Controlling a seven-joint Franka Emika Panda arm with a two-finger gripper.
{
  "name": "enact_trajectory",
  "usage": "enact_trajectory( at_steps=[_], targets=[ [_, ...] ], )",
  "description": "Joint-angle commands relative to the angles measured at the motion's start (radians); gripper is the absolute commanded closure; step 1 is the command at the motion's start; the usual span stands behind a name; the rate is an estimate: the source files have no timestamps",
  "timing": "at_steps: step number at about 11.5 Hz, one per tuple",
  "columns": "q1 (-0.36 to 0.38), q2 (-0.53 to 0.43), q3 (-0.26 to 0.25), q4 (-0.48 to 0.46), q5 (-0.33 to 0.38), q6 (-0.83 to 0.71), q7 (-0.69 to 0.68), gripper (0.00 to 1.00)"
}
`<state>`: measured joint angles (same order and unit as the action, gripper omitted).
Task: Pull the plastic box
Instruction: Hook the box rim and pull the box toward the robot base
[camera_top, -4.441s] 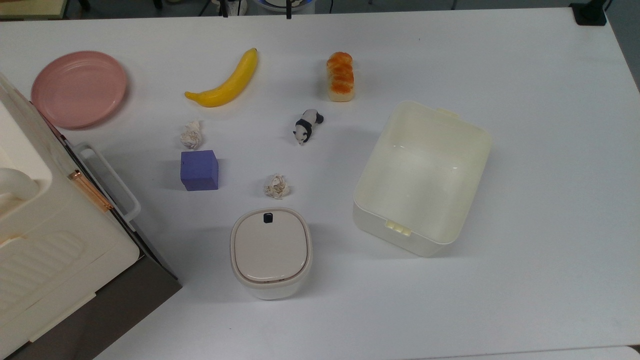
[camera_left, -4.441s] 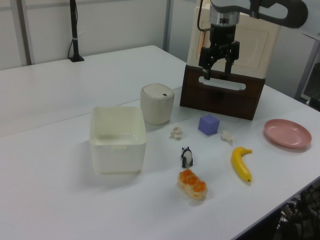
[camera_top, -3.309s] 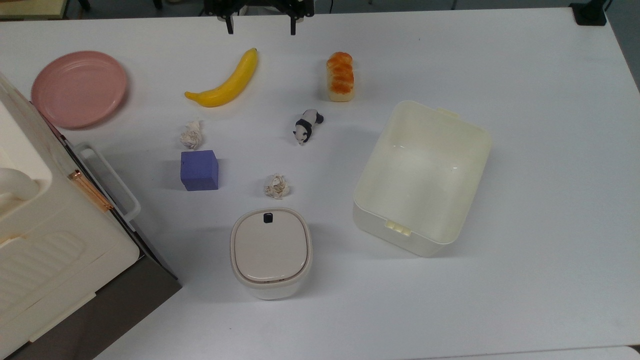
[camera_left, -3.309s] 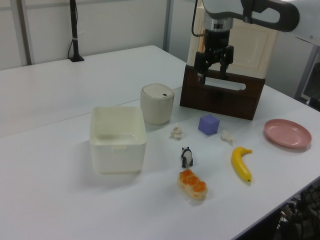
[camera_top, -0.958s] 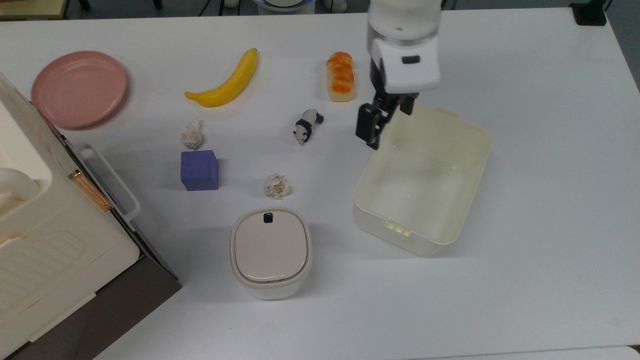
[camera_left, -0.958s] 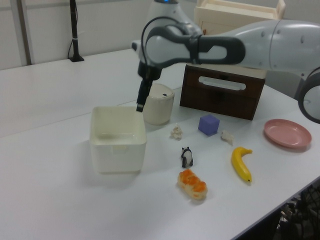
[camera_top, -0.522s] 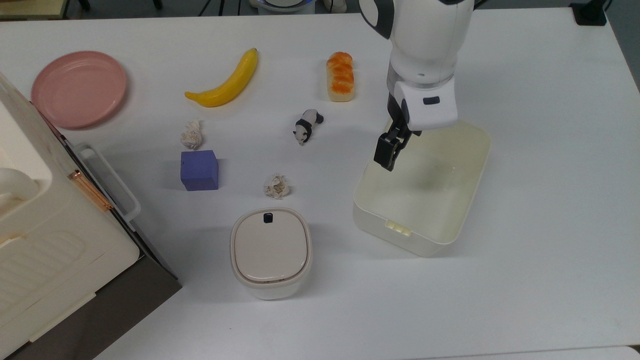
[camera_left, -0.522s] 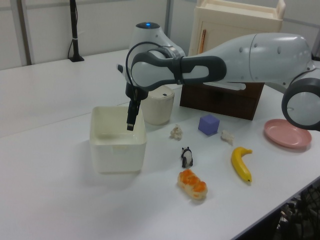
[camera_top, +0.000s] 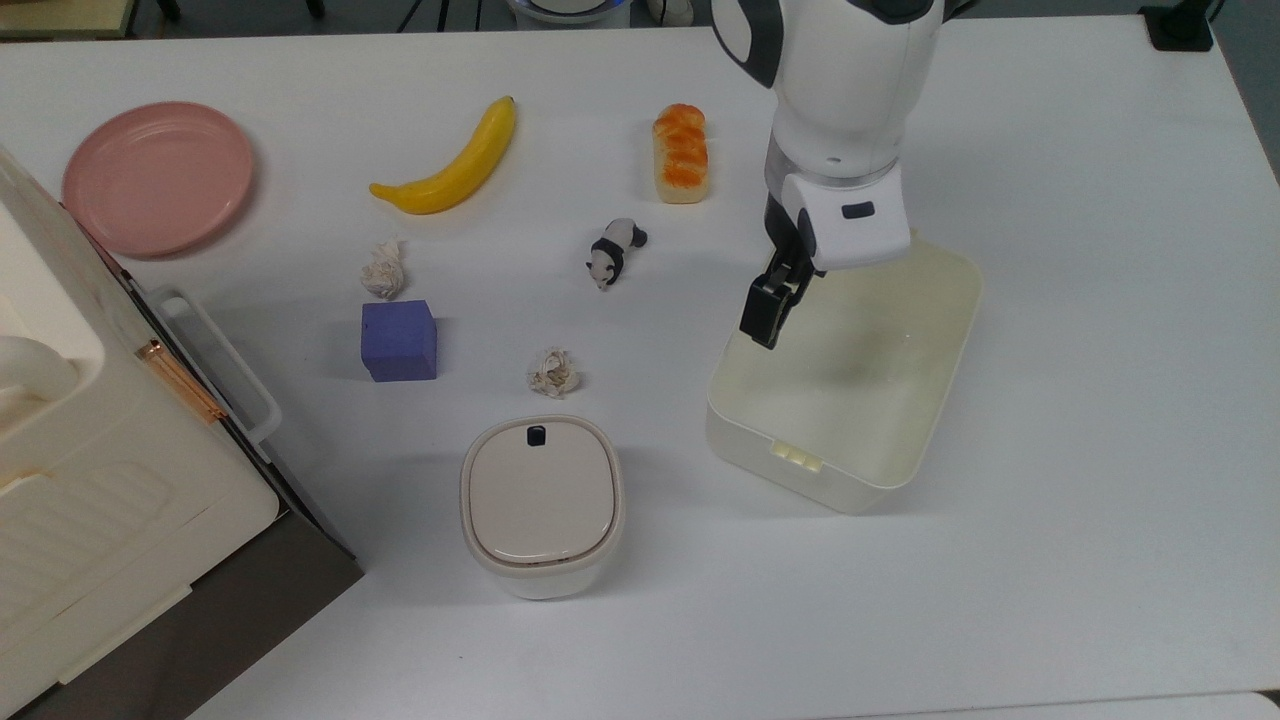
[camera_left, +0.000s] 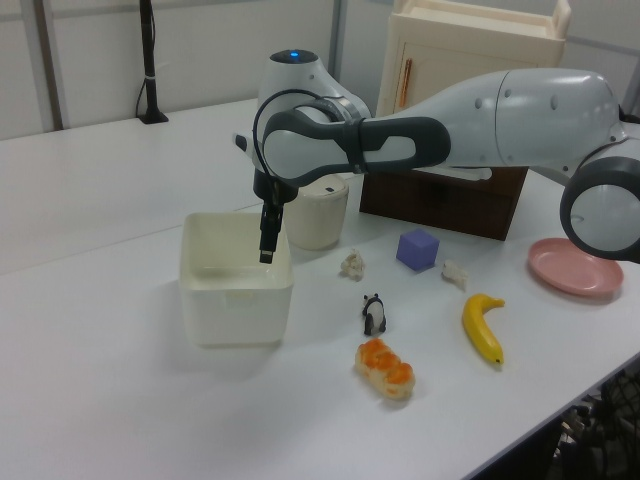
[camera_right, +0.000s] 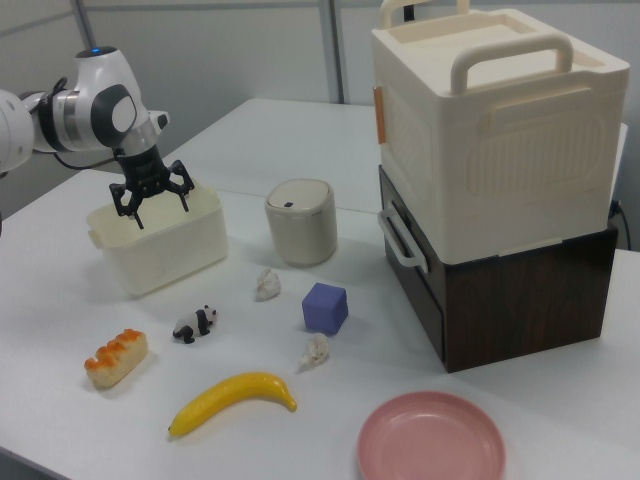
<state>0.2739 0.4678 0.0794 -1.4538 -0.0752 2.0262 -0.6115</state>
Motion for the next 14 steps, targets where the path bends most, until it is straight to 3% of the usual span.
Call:
enact_trajectory(
  at_steps=[1,7,14],
  targets=[
    [-0.002,-0.015,-0.006,-0.034,-0.015,-0.018,-0.059,0.0],
    [-0.045,-0.035,-0.01,-0.039,-0.012,-0.177,-0.233,0.0],
    [-0.094,-0.096,-0.01,-0.086,-0.012,-0.222,-0.258,0.0]
  ],
)
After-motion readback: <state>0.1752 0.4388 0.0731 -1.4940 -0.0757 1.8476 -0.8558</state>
